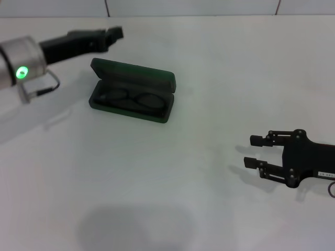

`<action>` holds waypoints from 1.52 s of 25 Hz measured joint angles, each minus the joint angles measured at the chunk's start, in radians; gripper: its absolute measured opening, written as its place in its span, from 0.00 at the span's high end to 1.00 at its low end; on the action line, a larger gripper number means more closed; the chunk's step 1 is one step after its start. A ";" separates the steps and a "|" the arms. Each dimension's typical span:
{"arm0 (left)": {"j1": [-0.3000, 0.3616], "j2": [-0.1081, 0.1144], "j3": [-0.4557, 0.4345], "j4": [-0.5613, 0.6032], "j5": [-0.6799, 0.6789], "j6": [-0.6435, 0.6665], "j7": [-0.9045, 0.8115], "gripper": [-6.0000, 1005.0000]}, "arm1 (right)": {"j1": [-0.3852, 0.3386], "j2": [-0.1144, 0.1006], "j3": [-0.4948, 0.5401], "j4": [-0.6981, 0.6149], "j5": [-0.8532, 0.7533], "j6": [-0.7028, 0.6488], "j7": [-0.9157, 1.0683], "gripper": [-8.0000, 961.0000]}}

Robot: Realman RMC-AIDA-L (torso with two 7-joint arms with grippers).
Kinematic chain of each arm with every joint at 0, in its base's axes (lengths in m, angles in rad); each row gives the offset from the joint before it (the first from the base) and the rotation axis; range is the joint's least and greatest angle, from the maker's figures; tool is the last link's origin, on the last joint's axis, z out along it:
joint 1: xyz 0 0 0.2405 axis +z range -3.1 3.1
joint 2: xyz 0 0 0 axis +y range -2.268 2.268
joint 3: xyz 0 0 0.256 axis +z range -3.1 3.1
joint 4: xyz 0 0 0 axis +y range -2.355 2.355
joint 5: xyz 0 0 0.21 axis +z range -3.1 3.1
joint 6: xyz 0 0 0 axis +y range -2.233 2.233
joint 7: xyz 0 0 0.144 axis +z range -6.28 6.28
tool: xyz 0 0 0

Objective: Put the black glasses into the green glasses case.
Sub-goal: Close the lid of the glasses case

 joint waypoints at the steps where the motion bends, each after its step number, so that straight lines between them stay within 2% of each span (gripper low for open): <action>1: -0.012 -0.001 0.014 0.004 0.002 -0.024 -0.017 0.94 | 0.001 0.000 0.000 0.000 0.001 0.003 0.000 0.49; 3: -0.038 -0.002 0.055 0.007 0.004 -0.085 -0.051 0.94 | 0.003 0.000 -0.001 0.000 0.005 0.009 -0.001 0.49; 7: -0.086 -0.002 0.204 0.008 0.004 -0.259 -0.114 0.94 | 0.003 0.001 0.000 -0.003 0.006 0.017 -0.007 0.49; 10: -0.102 -0.003 0.298 0.008 0.005 -0.342 -0.141 0.94 | 0.003 0.002 0.002 -0.005 0.007 0.033 -0.009 0.49; 14: -0.105 -0.003 0.374 0.004 0.005 -0.415 -0.167 0.94 | 0.002 0.002 0.003 -0.006 0.008 0.050 -0.016 0.48; 17: -0.105 -0.004 0.390 -0.006 0.005 -0.439 -0.180 0.94 | -0.002 0.002 0.003 -0.006 0.008 0.051 -0.034 0.48; 20: -0.104 -0.004 0.391 -0.020 0.004 -0.446 -0.192 0.93 | -0.005 0.002 0.003 -0.006 0.008 0.051 -0.046 0.23; 32: -0.104 -0.004 0.393 -0.115 0.005 -0.518 -0.182 0.93 | -0.006 0.002 0.003 0.002 0.009 0.042 -0.063 0.21; 38: -0.106 -0.002 0.394 -0.127 0.006 -0.518 -0.178 0.93 | -0.007 0.002 0.002 0.003 0.009 0.041 -0.063 0.21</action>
